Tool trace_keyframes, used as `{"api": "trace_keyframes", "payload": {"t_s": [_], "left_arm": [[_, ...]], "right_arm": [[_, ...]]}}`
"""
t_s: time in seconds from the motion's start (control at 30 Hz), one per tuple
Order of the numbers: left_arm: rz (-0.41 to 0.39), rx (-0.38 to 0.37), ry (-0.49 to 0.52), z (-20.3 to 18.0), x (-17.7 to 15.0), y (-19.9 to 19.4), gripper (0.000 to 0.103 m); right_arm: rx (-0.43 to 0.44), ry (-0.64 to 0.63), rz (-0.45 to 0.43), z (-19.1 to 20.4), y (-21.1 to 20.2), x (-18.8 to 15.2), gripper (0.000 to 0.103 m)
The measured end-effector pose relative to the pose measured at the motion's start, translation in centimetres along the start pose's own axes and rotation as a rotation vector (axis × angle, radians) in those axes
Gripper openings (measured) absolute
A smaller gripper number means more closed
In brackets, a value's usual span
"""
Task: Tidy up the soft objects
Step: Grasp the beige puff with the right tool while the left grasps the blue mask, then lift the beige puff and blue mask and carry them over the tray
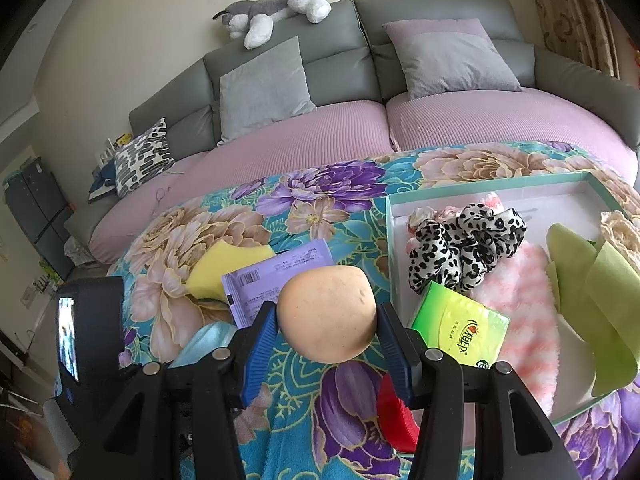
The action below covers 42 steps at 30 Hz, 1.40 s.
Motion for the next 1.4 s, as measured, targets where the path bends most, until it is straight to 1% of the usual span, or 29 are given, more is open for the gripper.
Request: {"api": "trace_keyframes", "payload": {"t_s": [0.03, 0.1, 0.27, 0.47, 0.7, 1.0, 1.23, 1.4], "left_arm": [[-0.001, -0.003, -0.005, 0.2, 0.0, -0.1, 0.044], [-0.003, -0.008, -0.016, 0.5, 0.0, -0.2, 0.039], [-0.021, -0.012, -0.049, 1.3, 0.1, -0.8, 0.033], [-0.076, -0.022, -0.103, 2.7, 0.4, -2.2, 0.027], [-0.151, -0.043, -0.134, 3.4, 0.7, -4.3, 0.026], [-0.241, -0.063, -0.123, 2.9, 1.0, -7.0, 0.026], [-0.268, -0.083, -0.090, 1.3, 1.1, -7.9, 0.026], [-0.263, -0.114, -0.040, -1.3, 1.7, -7.8, 0.026]], "right_arm": [[0.000, 0.000, 0.002, 0.0, 0.1, 0.0, 0.054], [0.000, 0.001, 0.005, 0.0, 0.1, -0.1, 0.054], [0.001, 0.000, 0.009, 0.0, 0.2, -0.1, 0.054], [0.003, 0.001, 0.007, -0.1, 0.2, 0.0, 0.054], [0.006, 0.004, -0.001, -0.2, 0.0, 0.1, 0.054], [0.006, 0.013, -0.033, -0.6, -1.0, 0.5, 0.054], [-0.016, 0.037, -0.081, -2.2, -2.8, 1.1, 0.054], [-0.071, 0.081, -0.115, -5.1, -4.1, 1.7, 0.054]]}}
Point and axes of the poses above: each gripper's, at about its wrist camera, not at the fingertips, and y roughly the way its jaws point, z to its left, x to its top, the point moved 5 cm from there along y, roughly the way its jaws point, and after that the axes turned 10 degrees about z, right-handed, at the moved point
